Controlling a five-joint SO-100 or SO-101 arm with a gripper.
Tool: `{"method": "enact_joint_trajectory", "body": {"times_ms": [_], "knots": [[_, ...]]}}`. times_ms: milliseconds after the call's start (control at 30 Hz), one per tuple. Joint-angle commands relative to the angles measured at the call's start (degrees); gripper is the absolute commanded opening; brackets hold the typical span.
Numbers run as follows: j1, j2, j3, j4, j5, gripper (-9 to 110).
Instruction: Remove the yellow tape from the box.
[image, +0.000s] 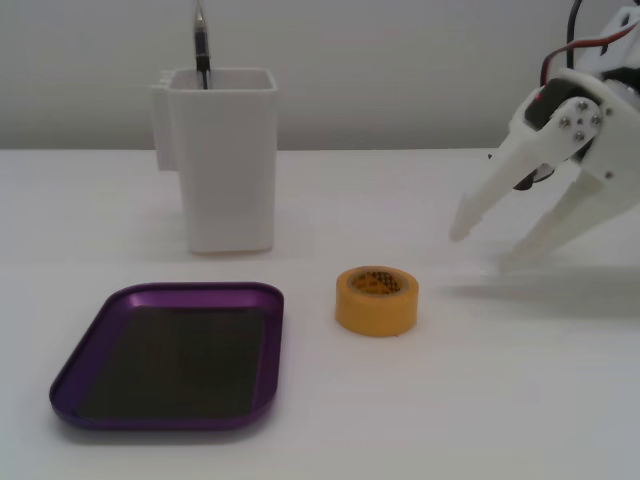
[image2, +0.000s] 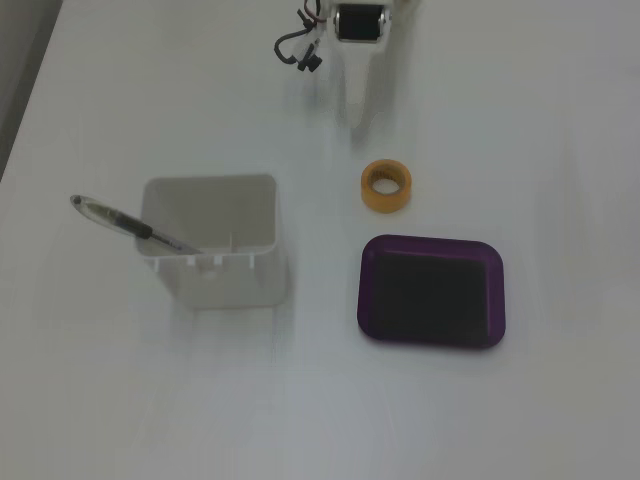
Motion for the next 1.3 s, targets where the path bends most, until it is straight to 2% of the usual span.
{"method": "enact_joint_trajectory", "body": {"times_ms": [0,133,300,1267], "knots": [[0.0,7.7,4.3,0.0,-0.1,13],[-0.2,16.2,9.9,2.3,-0.2,12],[-0.2,20.6,10.6,6.1,0.3,-1],[-0.3,20.0,11.0,5.6,0.4,0]]}}
